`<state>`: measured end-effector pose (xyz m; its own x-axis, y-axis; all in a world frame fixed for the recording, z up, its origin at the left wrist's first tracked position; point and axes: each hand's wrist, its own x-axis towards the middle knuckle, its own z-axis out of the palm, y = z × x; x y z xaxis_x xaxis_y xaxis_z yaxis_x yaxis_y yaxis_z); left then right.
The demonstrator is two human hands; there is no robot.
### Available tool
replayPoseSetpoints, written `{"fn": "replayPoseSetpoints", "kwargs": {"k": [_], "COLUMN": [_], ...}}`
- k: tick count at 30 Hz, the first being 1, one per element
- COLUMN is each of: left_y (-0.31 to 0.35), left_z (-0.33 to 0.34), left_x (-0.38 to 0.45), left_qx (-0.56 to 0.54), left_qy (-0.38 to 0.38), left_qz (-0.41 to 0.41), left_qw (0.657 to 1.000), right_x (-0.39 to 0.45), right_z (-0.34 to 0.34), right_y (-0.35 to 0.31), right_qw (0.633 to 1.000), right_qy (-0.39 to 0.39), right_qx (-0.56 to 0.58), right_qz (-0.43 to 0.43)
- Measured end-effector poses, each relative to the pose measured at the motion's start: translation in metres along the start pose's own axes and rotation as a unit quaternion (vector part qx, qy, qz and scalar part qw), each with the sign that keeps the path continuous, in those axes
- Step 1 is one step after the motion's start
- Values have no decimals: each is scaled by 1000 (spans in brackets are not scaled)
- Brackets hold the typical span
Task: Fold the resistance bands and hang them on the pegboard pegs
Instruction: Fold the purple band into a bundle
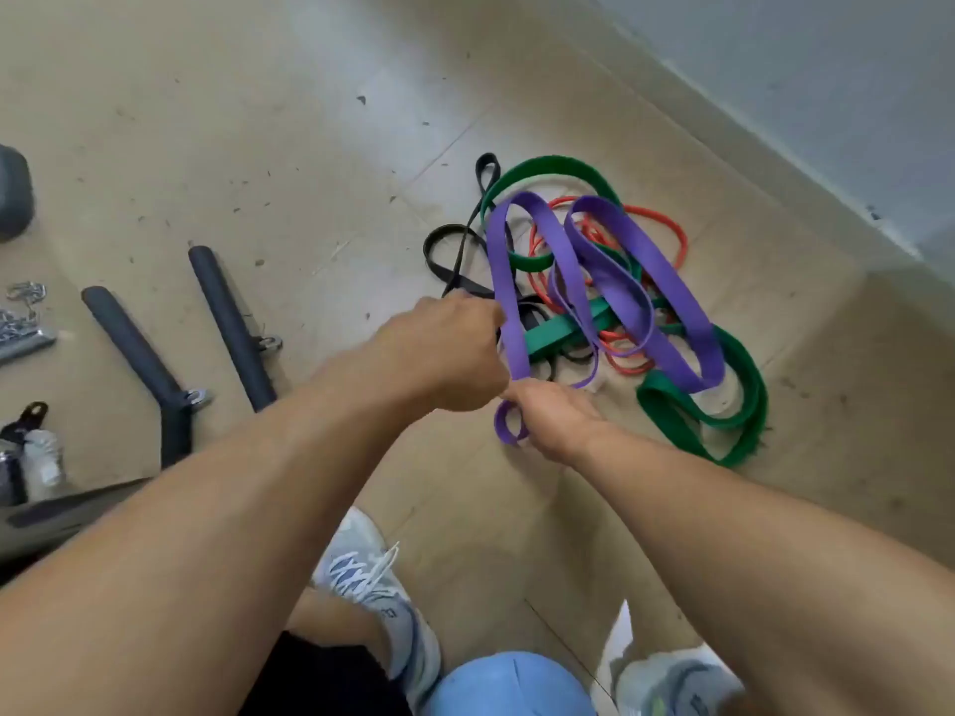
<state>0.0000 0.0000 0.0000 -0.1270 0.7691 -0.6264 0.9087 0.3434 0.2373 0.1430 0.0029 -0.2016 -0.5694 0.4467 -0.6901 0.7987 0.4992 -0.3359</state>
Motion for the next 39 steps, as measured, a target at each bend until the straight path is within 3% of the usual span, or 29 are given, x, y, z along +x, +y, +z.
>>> {"fn": "replayPoseSetpoints", "kwargs": {"k": [1,4,8,15,19,22,24,27,32,35,39], "left_y": [1,5,9,7,2,2,1,-7,-6,10,41], "left_z": [-4,-15,-7,-10,-21,-29,-31,-33,-35,-30,-34], "left_x": [3,10,3,-40,-68,-88,-99,-120,-160,-183,-203], "left_qx": [16,22,91,93,77,47,31,-23,-214,-329,-350], "left_qy": [-18,73,96,63,54,66,77,108,222,238,225], "left_qz": [21,69,127,153,136,146,137,116,166,205,283], "left_qw": [1000,995,983,982,986,986,987,987,937,891,864], "right_x": [7,32,45,28,6,-23,-51,-114,-230,-302,-372], "right_z": [4,19,34,57,39,-1,-43,-112,-183,-194,-200], "right_y": [-3,-3,-13,-13,-11,-21,-33,-50,-71,-94,-122], "right_qw": [999,994,974,946,965,973,939,875,819,813,790], "right_qy": [-16,8,56,102,142,229,304,403,502,493,491], "right_qx": [-31,-111,-220,-306,-222,17,156,268,253,242,245], "right_qz": [-17,-9,-2,-10,-15,-18,-18,-23,-115,-195,-274]}}
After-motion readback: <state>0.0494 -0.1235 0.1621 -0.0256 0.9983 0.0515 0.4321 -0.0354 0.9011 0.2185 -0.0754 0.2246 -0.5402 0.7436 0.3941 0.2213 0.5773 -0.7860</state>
